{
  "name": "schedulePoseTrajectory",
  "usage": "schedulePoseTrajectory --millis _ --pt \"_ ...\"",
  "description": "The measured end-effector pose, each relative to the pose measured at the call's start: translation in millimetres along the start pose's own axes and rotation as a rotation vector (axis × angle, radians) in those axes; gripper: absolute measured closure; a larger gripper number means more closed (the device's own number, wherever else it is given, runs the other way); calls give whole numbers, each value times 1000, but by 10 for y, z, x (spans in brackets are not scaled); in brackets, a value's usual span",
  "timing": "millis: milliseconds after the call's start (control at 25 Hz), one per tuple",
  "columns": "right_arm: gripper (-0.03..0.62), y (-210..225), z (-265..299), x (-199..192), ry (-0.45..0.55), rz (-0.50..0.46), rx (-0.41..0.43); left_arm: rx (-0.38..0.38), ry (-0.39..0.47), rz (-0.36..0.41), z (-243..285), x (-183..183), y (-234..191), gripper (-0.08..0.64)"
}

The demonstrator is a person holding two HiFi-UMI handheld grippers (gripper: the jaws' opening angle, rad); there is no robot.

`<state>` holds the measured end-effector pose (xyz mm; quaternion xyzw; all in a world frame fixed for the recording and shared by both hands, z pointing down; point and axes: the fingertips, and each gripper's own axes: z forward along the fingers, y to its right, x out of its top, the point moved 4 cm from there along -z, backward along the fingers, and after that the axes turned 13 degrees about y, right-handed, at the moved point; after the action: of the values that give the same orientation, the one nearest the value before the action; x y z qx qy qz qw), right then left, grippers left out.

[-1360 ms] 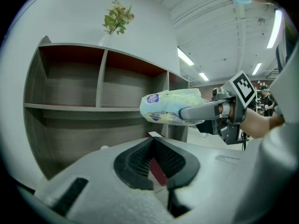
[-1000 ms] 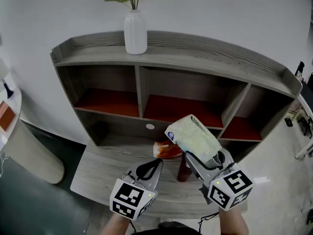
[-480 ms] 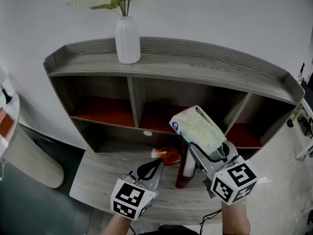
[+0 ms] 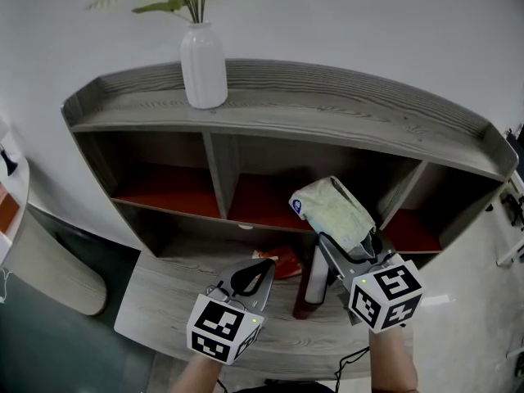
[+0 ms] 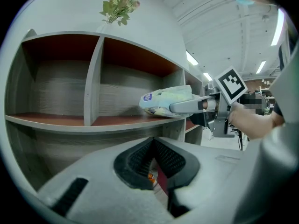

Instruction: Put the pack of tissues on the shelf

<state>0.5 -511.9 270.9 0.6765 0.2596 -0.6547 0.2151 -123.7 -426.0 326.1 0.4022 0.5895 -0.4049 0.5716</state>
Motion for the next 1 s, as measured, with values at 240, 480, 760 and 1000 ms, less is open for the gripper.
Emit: schedulePoseTrajectory --millis 240,480,760,1000 --pt "324 8 163 -37 -16 -27 2 2 -2 -2 58 0 -13 563" --pt "309 36 352 -38 -3 -37 4 23 -3 0 58 -4 -81 563" --pt "263 -22 449 -43 -17 -72 21 40 15 5 118 38 -146 563" --pt "191 -40 407 -24 0 -38 38 48 17 17 85 17 -135 557"
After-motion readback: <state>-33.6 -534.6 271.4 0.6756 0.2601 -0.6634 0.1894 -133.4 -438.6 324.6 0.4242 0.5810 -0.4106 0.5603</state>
